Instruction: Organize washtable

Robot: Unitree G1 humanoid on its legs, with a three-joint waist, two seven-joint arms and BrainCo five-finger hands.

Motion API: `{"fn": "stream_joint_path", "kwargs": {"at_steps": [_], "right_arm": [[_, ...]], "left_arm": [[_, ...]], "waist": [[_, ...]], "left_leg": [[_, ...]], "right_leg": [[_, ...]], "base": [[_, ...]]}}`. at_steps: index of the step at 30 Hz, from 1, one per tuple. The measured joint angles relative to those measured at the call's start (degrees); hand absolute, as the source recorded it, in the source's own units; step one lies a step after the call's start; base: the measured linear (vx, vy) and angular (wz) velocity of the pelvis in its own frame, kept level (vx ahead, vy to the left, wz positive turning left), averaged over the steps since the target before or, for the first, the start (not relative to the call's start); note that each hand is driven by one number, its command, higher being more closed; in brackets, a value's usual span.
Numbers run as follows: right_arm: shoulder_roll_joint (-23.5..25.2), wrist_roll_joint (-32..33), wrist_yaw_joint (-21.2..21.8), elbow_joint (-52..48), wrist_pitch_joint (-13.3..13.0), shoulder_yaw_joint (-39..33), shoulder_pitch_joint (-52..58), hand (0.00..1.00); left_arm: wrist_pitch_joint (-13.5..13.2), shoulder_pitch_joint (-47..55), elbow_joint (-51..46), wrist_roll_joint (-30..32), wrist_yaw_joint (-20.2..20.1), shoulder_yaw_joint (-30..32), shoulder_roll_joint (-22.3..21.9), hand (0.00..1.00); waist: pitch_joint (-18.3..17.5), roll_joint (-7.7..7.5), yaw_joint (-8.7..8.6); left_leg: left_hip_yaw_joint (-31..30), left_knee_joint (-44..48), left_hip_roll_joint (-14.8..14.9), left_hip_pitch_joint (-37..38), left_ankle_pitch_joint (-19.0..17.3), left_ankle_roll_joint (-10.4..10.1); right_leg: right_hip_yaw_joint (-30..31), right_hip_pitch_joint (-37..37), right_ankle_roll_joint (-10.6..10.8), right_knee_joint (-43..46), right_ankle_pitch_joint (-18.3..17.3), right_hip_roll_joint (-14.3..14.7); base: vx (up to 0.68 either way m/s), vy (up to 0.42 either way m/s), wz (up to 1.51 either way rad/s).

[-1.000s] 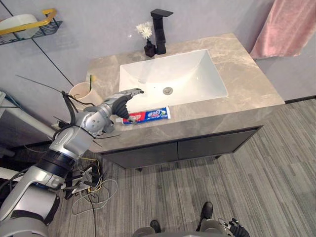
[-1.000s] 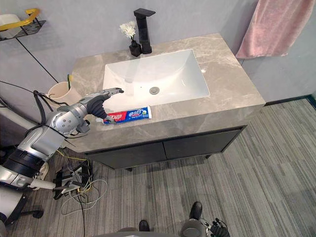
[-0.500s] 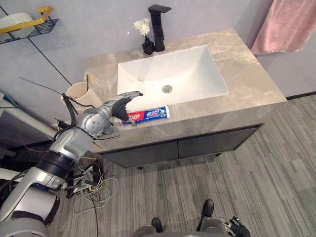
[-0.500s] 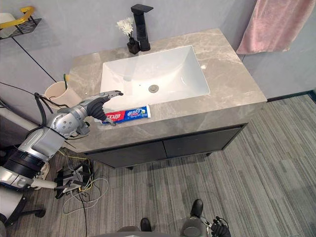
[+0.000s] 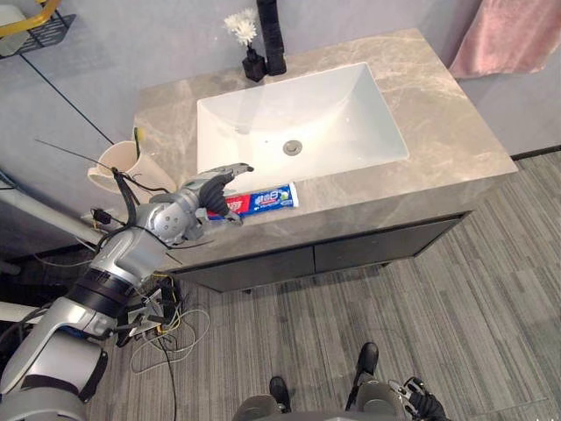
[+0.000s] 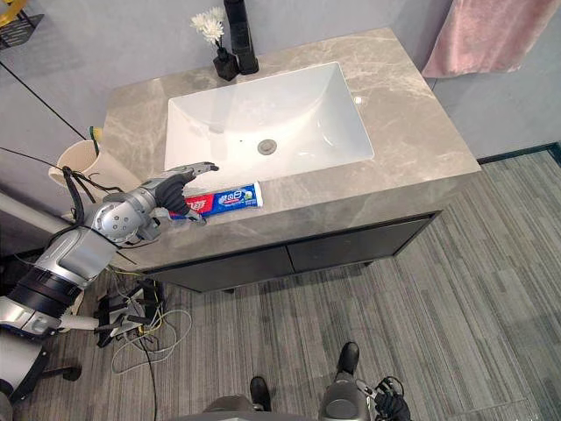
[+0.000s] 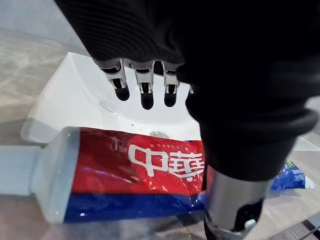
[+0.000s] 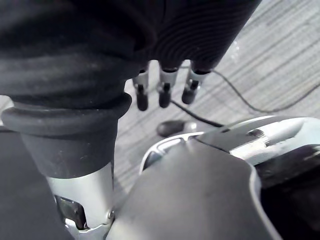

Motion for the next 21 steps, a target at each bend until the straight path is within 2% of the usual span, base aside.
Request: {"fn": "stream_joint_path", "kwargs": {"at_steps": [5,8,14,21], "right_arm": [[-0.26,-0.39,-0.07,-0.27,-0.08,0.00,-0.12,0.00],[-0.43,-0.40,-0.10,-0.31,-0.11,0.03,-0.31,0.00],[-0.42,-0.45,-0.27,-0.21,-0.12,0.01,-0.32,0.00],[-0.42,-1.00,-0.31,-0.30,-0.13,0.00,-0.32,0.00]], "left_arm": [[0.20,-0.24,-1.45,0.03,1.15,0.99,-0.91,1.00],[1.21,-0.85,-1.00,0.05,2.39,2.26,-1.96,1.00],[-0.23,-1.82,-1.31,-1.68,1.21,0.74,-2.69,1.00],[-0.20,-1.86,-1.51,-2.73,-0.65,-1.12,-2.68,1.00]], "waist": [[0.10,-0.13,0.43],[0.11,-0.13,0.21],[0.12,-0.14,0.37],[0.14,-0.18,0.44]], "left_leg": [[-0.06,0.97,0.02,-2.31,0.01,0.01],[-0.03,1.50,0.06,-3.47,0.01,0.01],[-0.19,1.93,0.06,-4.11,0.01,0.01],[-0.24,2.22,0.09,-4.48,0.00,0.02]], "right_leg": [[0.36,-1.86,0.07,0.23,0.26,-0.10],[0.51,-2.78,-0.04,0.24,0.43,-0.10],[0.50,-2.94,-0.05,0.25,0.46,-0.17],[0.54,-2.92,-0.27,0.25,0.68,-0.19]], "base": [[0.00,0.000,0.00],[0.00,0.000,0.00],[0.00,0.001,0.01],[-0.02,0.000,0.00]]}}
